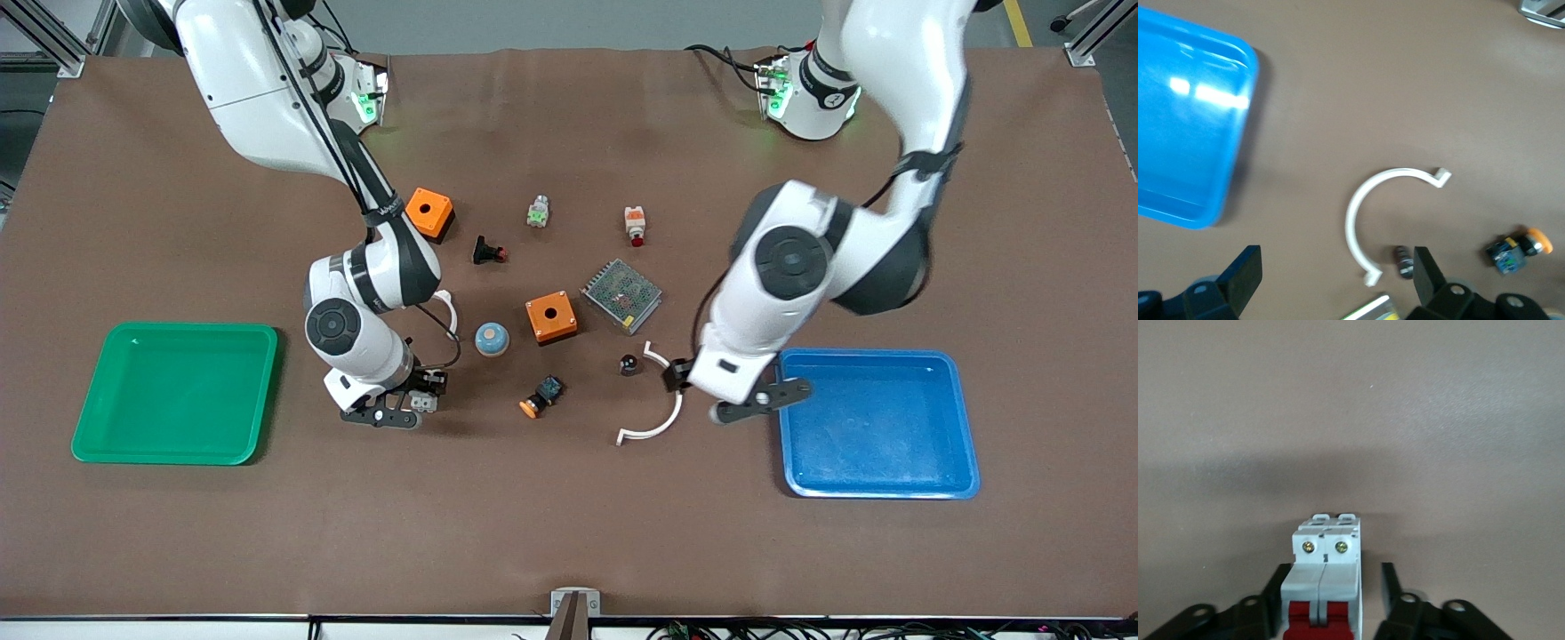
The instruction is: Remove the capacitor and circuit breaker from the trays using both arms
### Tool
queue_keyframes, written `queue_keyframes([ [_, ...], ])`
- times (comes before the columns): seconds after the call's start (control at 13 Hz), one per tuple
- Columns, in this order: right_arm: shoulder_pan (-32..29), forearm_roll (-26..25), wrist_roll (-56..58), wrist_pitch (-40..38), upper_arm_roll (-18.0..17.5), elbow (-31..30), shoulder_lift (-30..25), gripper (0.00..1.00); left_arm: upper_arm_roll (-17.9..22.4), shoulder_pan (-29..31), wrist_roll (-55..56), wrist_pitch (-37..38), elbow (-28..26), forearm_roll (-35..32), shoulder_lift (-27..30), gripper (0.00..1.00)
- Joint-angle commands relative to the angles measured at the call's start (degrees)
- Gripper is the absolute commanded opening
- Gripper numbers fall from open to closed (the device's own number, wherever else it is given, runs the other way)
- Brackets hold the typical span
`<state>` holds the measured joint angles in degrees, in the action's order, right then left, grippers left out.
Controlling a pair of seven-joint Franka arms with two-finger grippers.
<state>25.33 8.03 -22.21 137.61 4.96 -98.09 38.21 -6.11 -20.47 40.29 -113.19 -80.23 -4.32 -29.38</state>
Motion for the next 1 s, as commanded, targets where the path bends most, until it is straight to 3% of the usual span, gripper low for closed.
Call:
queue_keyframes([
  [0.0, -0.7, -0.3, -0.1, -1.7, 0.4, 3.1, 0.4, 1.00, -0.1, 4.1, -10.6, 4.8, -1.1, -0.9, 4.8, 1.00],
  [0.15, -1.9, -1.4, 0.3, -6.7, 0.4, 6.5, 0.2, 1.00, 0.0, 6.7, -14.7, 7.7, -1.1, -0.9, 7.5, 1.00],
  [0.38, -5.2, -4.3, 5.8, -20.3, 0.3, 13.3, -0.6, 1.00, -0.1, 9.4, -15.2, 13.0, -1.1, -1.0, 12.0, 1.00],
  [0.69, -12.6, -5.0, 18.1, -36.1, 0.4, 13.3, -9.4, 1.00, 0.4, 12.1, -16.8, 21.5, -1.2, -1.3, 19.2, 1.00],
  [0.92, -18.0, -7.5, 22.5, -43.2, 0.3, 11.3, -16.2, 1.00, -0.1, 15.2, -25.8, 24.5, -1.2, -1.2, 21.9, 1.00],
])
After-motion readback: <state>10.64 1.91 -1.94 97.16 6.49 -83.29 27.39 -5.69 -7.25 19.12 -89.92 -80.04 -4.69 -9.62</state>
